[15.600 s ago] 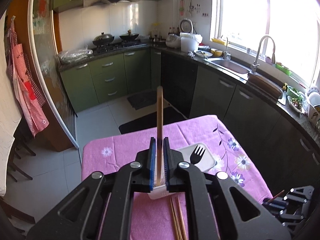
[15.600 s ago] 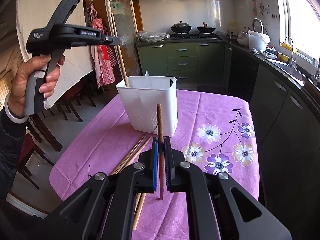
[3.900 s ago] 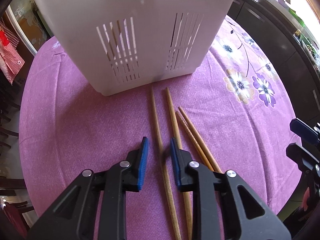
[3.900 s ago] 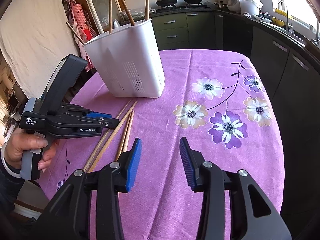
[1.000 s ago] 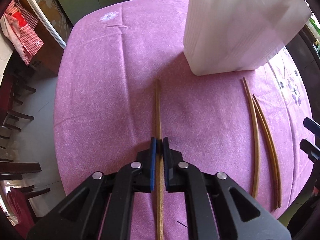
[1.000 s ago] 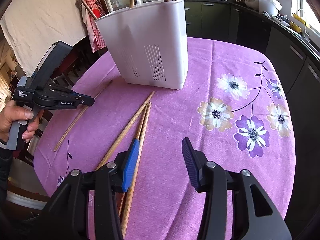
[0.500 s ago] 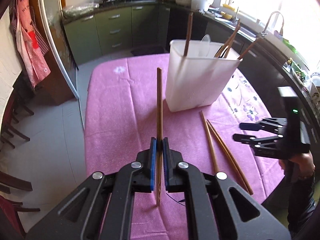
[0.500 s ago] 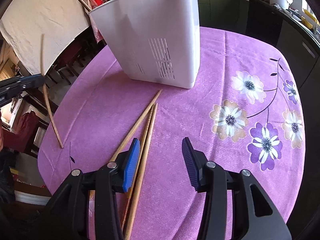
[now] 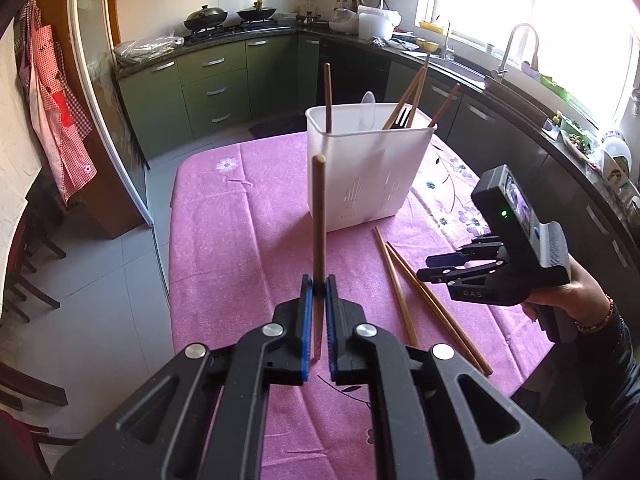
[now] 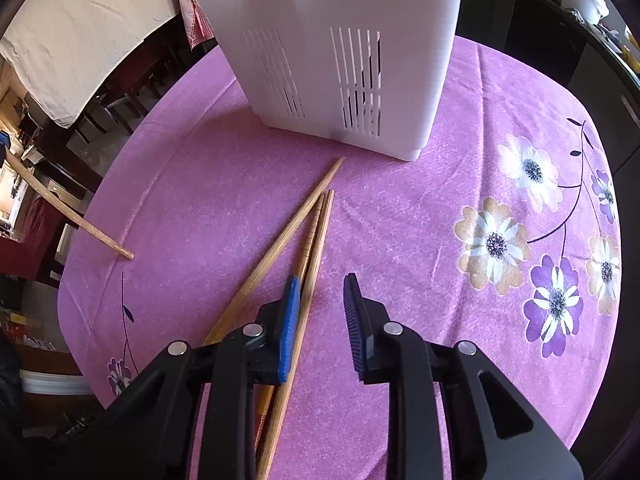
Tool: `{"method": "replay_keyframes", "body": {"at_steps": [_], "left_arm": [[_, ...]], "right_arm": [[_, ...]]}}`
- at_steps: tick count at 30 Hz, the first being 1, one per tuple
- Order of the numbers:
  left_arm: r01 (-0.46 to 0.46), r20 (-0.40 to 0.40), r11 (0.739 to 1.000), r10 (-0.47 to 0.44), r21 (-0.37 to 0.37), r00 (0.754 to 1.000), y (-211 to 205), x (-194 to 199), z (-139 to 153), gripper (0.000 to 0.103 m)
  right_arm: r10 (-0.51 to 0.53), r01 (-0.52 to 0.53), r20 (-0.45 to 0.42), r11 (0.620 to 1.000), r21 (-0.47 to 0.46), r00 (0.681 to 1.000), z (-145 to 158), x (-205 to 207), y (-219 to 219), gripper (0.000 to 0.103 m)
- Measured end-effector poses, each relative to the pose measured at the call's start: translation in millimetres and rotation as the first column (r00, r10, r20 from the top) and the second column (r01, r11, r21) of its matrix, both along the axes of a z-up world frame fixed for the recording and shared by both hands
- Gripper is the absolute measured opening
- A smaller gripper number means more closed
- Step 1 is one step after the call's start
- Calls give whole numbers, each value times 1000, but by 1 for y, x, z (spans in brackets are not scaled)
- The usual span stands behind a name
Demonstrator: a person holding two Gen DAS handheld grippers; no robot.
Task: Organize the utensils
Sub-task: 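Grasp and lift a wooden chopstick with the right tool while the left tool holds its chopstick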
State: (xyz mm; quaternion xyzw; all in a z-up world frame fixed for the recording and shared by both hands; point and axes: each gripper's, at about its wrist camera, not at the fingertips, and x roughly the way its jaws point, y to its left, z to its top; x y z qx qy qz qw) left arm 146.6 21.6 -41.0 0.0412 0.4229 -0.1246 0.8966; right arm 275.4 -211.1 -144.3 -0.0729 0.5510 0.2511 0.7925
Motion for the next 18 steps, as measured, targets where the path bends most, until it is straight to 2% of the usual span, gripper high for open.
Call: {"method": "replay_keyframes", "body": {"at_steps": [13, 15, 16, 18], "left_arm": [[25, 5, 1000, -25, 6, 1000, -5, -6, -1, 6], [27, 7, 1000, -27, 5, 1000, -6, -6, -1, 6], [28, 8, 1000, -28, 7, 1000, -7, -6, -2, 6], [29, 10, 1000, -29, 9, 1000, -7, -6, -2, 6]], "right_arm": [[44, -42, 11, 992, -117, 999, -11, -4, 38, 20], [44, -41, 20, 991, -131, 999, -12, -3, 43, 18], [48, -45, 22, 990, -130, 999, -13, -4, 46, 11], [51, -47, 31, 990, -132, 998, -14, -5, 52, 9]]}}
